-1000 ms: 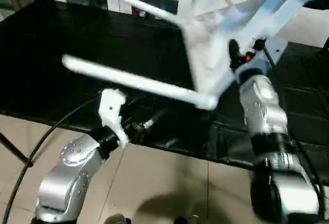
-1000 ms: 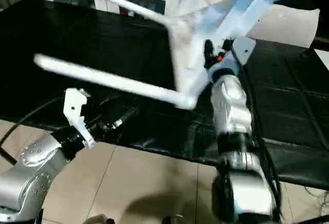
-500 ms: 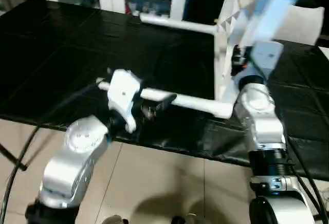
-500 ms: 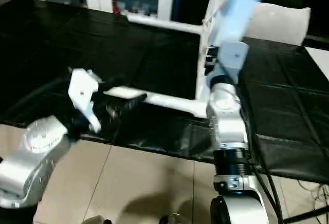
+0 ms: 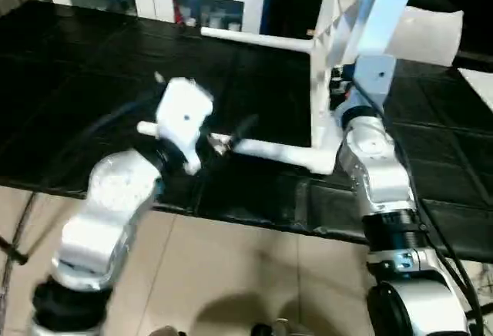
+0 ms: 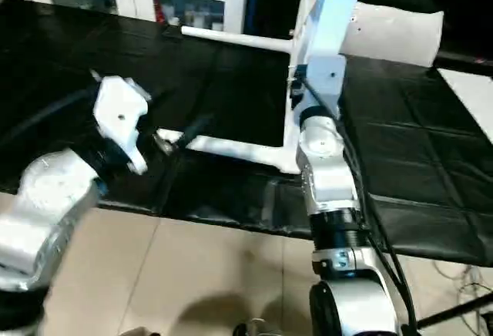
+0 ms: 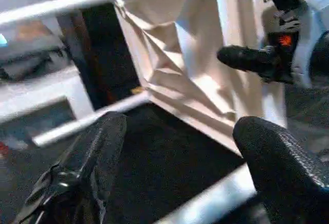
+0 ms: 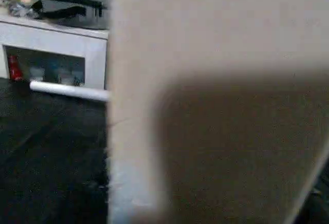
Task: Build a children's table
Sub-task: Flip table
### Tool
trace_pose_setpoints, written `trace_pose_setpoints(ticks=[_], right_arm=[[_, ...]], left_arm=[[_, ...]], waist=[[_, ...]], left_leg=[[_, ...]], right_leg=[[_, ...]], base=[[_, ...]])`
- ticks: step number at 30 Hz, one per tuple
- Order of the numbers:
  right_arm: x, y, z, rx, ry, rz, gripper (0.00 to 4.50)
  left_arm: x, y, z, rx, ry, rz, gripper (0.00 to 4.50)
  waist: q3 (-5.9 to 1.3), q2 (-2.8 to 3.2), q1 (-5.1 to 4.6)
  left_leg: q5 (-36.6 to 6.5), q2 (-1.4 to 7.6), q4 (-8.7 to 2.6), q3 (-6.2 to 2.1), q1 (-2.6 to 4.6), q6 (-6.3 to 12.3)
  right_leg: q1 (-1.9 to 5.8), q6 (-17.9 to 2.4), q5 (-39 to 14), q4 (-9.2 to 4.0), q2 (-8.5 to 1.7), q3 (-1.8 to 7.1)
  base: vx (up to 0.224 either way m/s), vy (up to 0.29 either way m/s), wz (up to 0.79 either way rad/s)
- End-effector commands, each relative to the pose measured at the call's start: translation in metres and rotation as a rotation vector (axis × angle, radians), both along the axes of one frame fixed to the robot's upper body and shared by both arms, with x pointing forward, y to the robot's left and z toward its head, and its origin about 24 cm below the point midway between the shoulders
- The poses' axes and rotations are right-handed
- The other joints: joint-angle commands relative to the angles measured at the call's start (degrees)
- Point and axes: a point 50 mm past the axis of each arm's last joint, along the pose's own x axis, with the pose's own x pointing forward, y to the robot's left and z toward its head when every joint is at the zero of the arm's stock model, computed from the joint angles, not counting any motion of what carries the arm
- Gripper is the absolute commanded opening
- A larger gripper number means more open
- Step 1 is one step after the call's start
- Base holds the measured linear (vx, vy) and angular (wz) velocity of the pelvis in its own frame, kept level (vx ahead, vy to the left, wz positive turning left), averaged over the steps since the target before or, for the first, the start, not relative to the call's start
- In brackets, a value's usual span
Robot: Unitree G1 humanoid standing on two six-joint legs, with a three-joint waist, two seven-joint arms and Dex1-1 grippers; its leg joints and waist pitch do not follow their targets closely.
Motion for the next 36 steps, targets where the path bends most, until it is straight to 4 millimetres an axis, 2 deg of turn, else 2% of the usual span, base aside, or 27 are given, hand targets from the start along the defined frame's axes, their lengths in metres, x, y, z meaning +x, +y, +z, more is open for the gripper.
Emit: trace_pose_setpoints(ticks=[1,2,3,4,8,10,11,15,16,17,19,20,22,26,28,29,30,31,32,33,34,36], right_arm=[[0.000,-0.001,-0.007,0.055,0.023,0.006,3.12],[-0.001,-0.002,-0.009,0.078,0.031,0.006,3.17],[-0.004,-0.007,-0.017,0.094,0.044,-0.001,3.21],[-0.004,-0.007,-0.018,0.094,0.045,-0.001,3.21],[-0.010,-0.016,-0.031,0.074,0.077,-0.021,3.31],[-0.012,-0.017,-0.033,0.077,0.080,-0.020,3.31],[-0.013,-0.017,-0.034,0.079,0.080,-0.018,3.31],[-0.017,-0.015,-0.033,0.091,0.065,0.013,3.31],[-0.017,-0.015,-0.033,0.093,0.060,0.019,3.31],[-0.018,-0.014,-0.032,0.090,0.058,0.022,3.31],[-0.019,-0.013,-0.032,0.090,0.056,0.024,3.31],[-0.019,-0.012,-0.032,0.089,0.055,0.030,3.31],[-0.019,-0.011,-0.032,0.087,0.054,0.034,3.31],[-0.020,-0.009,-0.030,0.091,0.047,0.047,3.31],[-0.021,-0.007,-0.028,0.091,0.033,0.069,3.31],[-0.021,-0.006,-0.027,0.090,0.030,0.072,3.31],[-0.022,-0.006,-0.026,0.089,0.027,0.076,3.31],[-0.022,-0.006,-0.026,0.090,0.027,0.075,3.37],[-0.023,-0.006,-0.026,0.090,0.027,0.074,3.40],[-0.023,-0.006,-0.026,0.090,0.026,0.073,3.40],[-0.023,-0.006,-0.026,0.090,0.026,0.073,3.40],[-0.024,-0.007,-0.026,0.090,0.024,0.069,3.40]], left_arm=[[0.003,0.000,0.022,0.087,-0.147,0.001,4.24],[0.004,0.001,0.028,0.114,-0.187,0.006,4.38],[0.009,0.004,0.046,0.177,-0.295,0.035,4.46],[0.009,0.004,0.047,0.182,-0.303,0.037,4.46],[0.021,0.012,0.079,0.382,-0.510,0.130,4.50],[0.026,0.015,0.089,0.452,-0.561,0.160,4.50],[0.028,0.017,0.092,0.484,-0.577,0.171,4.50],[0.044,0.026,0.112,0.577,-0.661,0.242,4.50],[0.046,0.027,0.114,0.597,-0.675,0.249,4.50],[0.051,0.029,0.119,0.611,-0.690,0.264,4.50],[0.055,0.030,0.126,0.626,-0.730,0.287,4.50],[0.057,0.030,0.130,0.619,-0.742,0.290,4.50],[0.060,0.030,0.133,0.629,-0.753,0.293,4.50],[0.075,0.032,0.135,0.679,-0.749,0.310,4.50],[0.083,0.032,0.133,0.710,-0.741,0.304,4.50],[0.086,0.032,0.133,0.714,-0.740,0.303,4.50],[0.091,0.033,0.132,0.719,-0.735,0.301,4.50],[0.092,0.033,0.131,0.720,-0.731,0.299,4.33],[0.094,0.033,0.131,0.720,-0.730,0.301,4.22],[0.096,0.033,0.131,0.720,-0.730,0.302,4.16],[0.097,0.032,0.130,0.722,-0.726,0.296,4.12],[0.102,0.031,0.126,0.734,-0.709,0.275,4.02]], waist=[[-4.28,0.34,0.17],[-4.38,0.36,0.17],[-4.30,0.36,0.31],[-4.27,0.36,0.35],[-4.41,0.37,0.56],[-4.39,0.77,0.63],[-4.39,0.59,0.60],[-4.40,0.82,0.79],[-4.45,1.17,0.83],[-4.41,0.98,0.77],[-4.48,1.17,0.88],[-4.56,1.02,0.89],[-4.52,1.23,0.97],[-4.46,1.12,1.00],[-4.43,1.18,1.10],[-4.46,1.41,1.17],[-4.40,1.26,1.09],[-4.46,1.19,1.22],[-4.52,1.38,1.22],[-4.53,1.28,1.20],[-4.51,1.52,1.19],[-4.50,1.58,1.22]], left_leg=[[-6.8,2.40,-3.90,-1.19,0.22,-0.44],[-7.1,2.37,-3.87,-1.19,0.26,-0.45],[-7.2,2.41,-3.93,-1.24,0.34,-0.57],[-7.4,2.40,-3.92,-1.21,0.45,-0.73],[-7.3,2.39,-3.93,-1.29,0.39,-2.08],[-7.9,2.31,-3.96,-1.34,0.45,-2.50],[-8.7,2.30,-4.01,-1.39,0.38,-2.75],[-9.2,2.26,-4.07,-1.52,0.46,-3.17],[-9.4,2.39,-4.09,-1.62,0.55,-3.48],[-9.8,2.48,-4.13,-1.66,0.56,-3.63],[-9.6,2.38,-4.12,-1.64,0.57,-3.67],[-9.3,2.48,-4.13,-1.70,0.53,-3.73],[-9.1,2.54,-4.13,-1.69,0.56,-3.69],[-10.3,2.43,-4.14,-1.72,0.62,-3.55],[-10.3,2.45,-4.19,-1.82,0.57,-3.44],[-10.1,2.58,-4.23,-1.89,0.65,-3.62],[-10.3,2.35,-4.21,-1.79,0.56,-3.27],[-10.5,2.40,-4.19,-1.82,0.67,-3.36],[-10.2,2.59,-4.28,-2.00,0.49,-3.53],[-10.2,2.56,-4.22,-1.89,0.58,-3.39],[-10.1,2.65,-4.24,-1.97,0.61,-3.45],[-10.5,2.50,-4.16,-1.82,0.75,-3.22]], right_leg=[[3.35,-3.8,-13.9,-3.95,-3.20,3.50],[3.31,-3.8,-13.4,-3.80,-3.13,3.58],[3.28,-3.7,-13.1,-3.97,-3.13,3.55],[3.17,-3.6,-13.1,-3.98,-3.09,3.56],[3.46,-4.2,-11.5,-3.56,-3.21,3.65],[3.38,-4.5,-12.0,-3.69,-3.23,3.65],[3.46,-4.4,-12.8,-3.76,-3.22,3.64],[3.38,-4.8,-12.7,-3.84,-3.26,3.62],[3.45,-5.1,-12.5,-3.63,-3.44,3.63],[3.42,-5.2,-12.6,-3.72,-3.47,3.60],[3.41,-5.9,-11.8,-3.77,-3.46,3.63],[3.60,-6.3,-11.1,-3.53,-3.59,3.64],[3.59,-7.0,-10.4,-3.44,-3.71,3.65],[3.55,-6.7,-12.3,-3.88,-3.70,3.63],[3.57,-6.7,-12.6,-4.00,-3.77,3.60],[3.55,-7.1,-12.0,-3.81,-3.89,3.63],[3.47,-6.9,-12.2,-4.21,-3.64,3.59],[3.57,-7.0,-12.1,-4.03,-3.76,3.62],[3.81,-7.4,-11.6,-3.75,-3.97,3.62],[3.67,-7.5,-11.4,-3.95,-3.93,3.64],[3.70,-8.1,-10.9,-3.73,-4.02,3.65],[3.54,-8.2,-11.1,-4.00,-3.89,3.66]], base=[[0.000,0.000,0.00],[0.000,0.000,0.00],[0.000,0.000,0.00],[0.000,0.000,0.00],[0.000,0.000,0.00],[0.000,0.000,0.00],[0.000,0.000,0.00],[0.000,0.000,0.00],[0.000,0.000,0.00],[0.000,0.000,0.00],[0.000,0.000,0.00],[0.000,0.000,0.00],[0.000,0.000,0.00],[0.000,0.000,0.00],[0.000,0.000,0.00],[0.000,0.000,0.00],[0.000,0.000,0.00],[0.000,0.000,0.00],[0.000,0.000,0.00],[0.000,0.000,0.00],[0.000,0.000,0.00],[0.000,0.000,0.00]])
